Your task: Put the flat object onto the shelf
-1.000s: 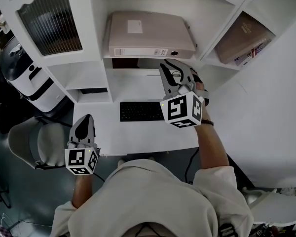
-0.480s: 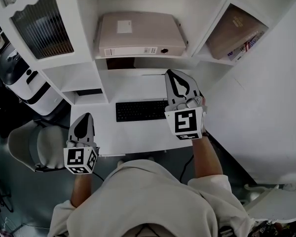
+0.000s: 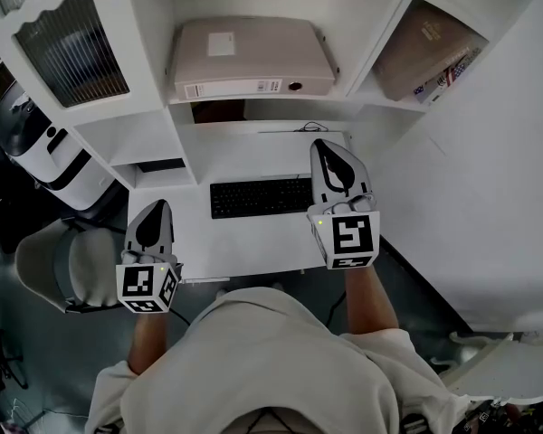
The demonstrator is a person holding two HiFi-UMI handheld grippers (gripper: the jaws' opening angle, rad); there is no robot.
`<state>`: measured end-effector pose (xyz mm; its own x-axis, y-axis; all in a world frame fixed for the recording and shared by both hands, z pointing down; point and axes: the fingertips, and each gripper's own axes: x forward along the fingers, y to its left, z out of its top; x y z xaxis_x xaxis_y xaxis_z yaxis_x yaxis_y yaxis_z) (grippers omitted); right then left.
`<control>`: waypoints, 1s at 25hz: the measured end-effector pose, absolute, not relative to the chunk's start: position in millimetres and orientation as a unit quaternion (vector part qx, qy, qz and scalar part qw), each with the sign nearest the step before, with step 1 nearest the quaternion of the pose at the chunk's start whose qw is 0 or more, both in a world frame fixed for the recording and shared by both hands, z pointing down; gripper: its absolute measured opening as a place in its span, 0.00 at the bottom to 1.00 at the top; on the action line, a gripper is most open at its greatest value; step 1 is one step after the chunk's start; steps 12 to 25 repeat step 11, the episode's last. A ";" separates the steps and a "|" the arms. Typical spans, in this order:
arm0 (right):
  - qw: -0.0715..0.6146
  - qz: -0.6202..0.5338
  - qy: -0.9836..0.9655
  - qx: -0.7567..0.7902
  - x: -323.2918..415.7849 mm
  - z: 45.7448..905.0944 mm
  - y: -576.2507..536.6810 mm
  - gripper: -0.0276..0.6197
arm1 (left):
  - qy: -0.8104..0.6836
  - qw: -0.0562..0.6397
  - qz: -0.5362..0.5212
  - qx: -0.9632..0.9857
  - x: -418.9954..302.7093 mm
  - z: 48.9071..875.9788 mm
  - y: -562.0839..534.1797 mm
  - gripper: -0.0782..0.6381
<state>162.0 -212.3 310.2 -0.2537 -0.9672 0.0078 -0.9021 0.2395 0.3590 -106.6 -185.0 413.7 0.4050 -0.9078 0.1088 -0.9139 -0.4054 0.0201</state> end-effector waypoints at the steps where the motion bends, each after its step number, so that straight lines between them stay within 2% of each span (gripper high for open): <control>1: 0.111 -0.138 -0.779 0.602 163.4 311.9 -210.3 0.05 | -0.544 0.038 0.040 0.838 -105.8 413.5 -184.9 0.10; 11: 0.085 -0.111 -0.778 0.613 176.1 319.7 -198.8 0.05 | -0.538 0.032 0.041 0.841 -97.7 410.9 -184.0 0.10; 25: 0.085 -0.111 -0.778 0.613 176.1 319.7 -198.8 0.05 | -0.538 0.032 0.041 0.841 -97.7 410.9 -184.0 0.10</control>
